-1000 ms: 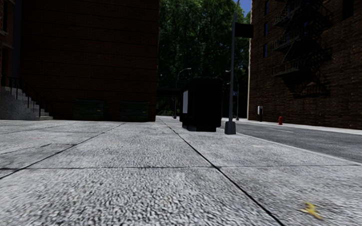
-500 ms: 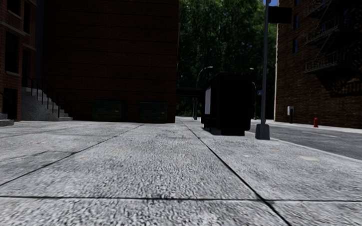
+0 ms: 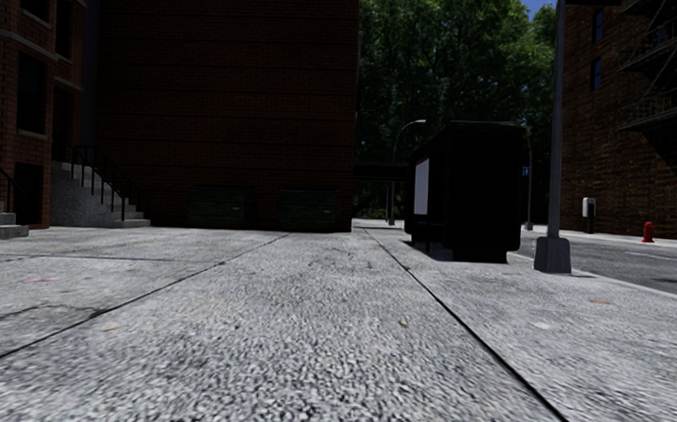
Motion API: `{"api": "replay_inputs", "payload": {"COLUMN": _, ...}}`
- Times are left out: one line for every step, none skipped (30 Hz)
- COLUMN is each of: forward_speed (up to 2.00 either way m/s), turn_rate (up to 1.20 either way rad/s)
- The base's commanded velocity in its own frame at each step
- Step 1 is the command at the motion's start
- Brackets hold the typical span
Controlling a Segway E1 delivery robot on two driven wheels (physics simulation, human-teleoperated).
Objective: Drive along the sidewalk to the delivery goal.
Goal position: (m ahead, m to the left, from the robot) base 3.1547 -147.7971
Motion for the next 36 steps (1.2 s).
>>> {"api": "replay_inputs", "payload": {"forward_speed": 2.00, "turn_rate": 0.00}}
{"api": "replay_inputs", "payload": {"forward_speed": 2.00, "turn_rate": 0.00}}
{"api": "replay_inputs", "payload": {"forward_speed": 2.00, "turn_rate": 0.00}}
{"api": "replay_inputs", "payload": {"forward_speed": 2.00, "turn_rate": 0.00}}
{"api": "replay_inputs", "payload": {"forward_speed": 2.00, "turn_rate": 0.00}}
{"api": "replay_inputs", "payload": {"forward_speed": 2.00, "turn_rate": 0.00}}
{"api": "replay_inputs", "payload": {"forward_speed": 2.00, "turn_rate": 0.00}}
{"api": "replay_inputs", "payload": {"forward_speed": 2.00, "turn_rate": 0.00}}
{"api": "replay_inputs", "payload": {"forward_speed": 2.00, "turn_rate": 0.00}}
{"api": "replay_inputs", "payload": {"forward_speed": 2.00, "turn_rate": 0.00}}
{"api": "replay_inputs", "payload": {"forward_speed": 2.00, "turn_rate": 0.00}}
{"api": "replay_inputs", "payload": {"forward_speed": 2.00, "turn_rate": 0.00}}
{"api": "replay_inputs", "payload": {"forward_speed": 2.00, "turn_rate": 0.00}}
{"api": "replay_inputs", "payload": {"forward_speed": 2.00, "turn_rate": 0.00}}
{"api": "replay_inputs", "payload": {"forward_speed": 2.00, "turn_rate": 0.00}}
{"api": "replay_inputs", "payload": {"forward_speed": 2.00, "turn_rate": 0.00}}
{"api": "replay_inputs", "payload": {"forward_speed": 2.00, "turn_rate": 0.00}}
{"api": "replay_inputs", "payload": {"forward_speed": 2.00, "turn_rate": 0.00}}
{"api": "replay_inputs", "payload": {"forward_speed": 2.00, "turn_rate": 0.00}}
{"api": "replay_inputs", "payload": {"forward_speed": 2.00, "turn_rate": 0.00}}
{"api": "replay_inputs", "payload": {"forward_speed": 2.00, "turn_rate": 0.00}}
{"api": "replay_inputs", "payload": {"forward_speed": 2.00, "turn_rate": 0.00}}
{"api": "replay_inputs", "payload": {"forward_speed": 2.00, "turn_rate": 0.00}}
{"api": "replay_inputs", "payload": {"forward_speed": 2.00, "turn_rate": 0.00}}
{"api": "replay_inputs", "payload": {"forward_speed": 2.00, "turn_rate": 0.00}}
{"api": "replay_inputs", "payload": {"forward_speed": 2.00, "turn_rate": 0.00}}
{"api": "replay_inputs", "payload": {"forward_speed": 2.00, "turn_rate": 0.00}}
{"api": "replay_inputs", "payload": {"forward_speed": 2.00, "turn_rate": 0.00}}
{"api": "replay_inputs", "payload": {"forward_speed": 2.00, "turn_rate": 0.00}}
{"api": "replay_inputs", "payload": {"forward_speed": 2.00, "turn_rate": 0.00}}
{"api": "replay_inputs", "payload": {"forward_speed": 2.00, "turn_rate": 0.00}}
{"api": "replay_inputs", "payload": {"forward_speed": 2.00, "turn_rate": 0.00}}
{"api": "replay_inputs", "payload": {"forward_speed": 2.00, "turn_rate": 0.00}}
{"api": "replay_inputs", "payload": {"forward_speed": 2.00, "turn_rate": 0.00}}
{"api": "replay_inputs", "payload": {"forward_speed": 2.00, "turn_rate": 0.00}}
{"api": "replay_inputs", "payload": {"forward_speed": 2.00, "turn_rate": -0.13}}
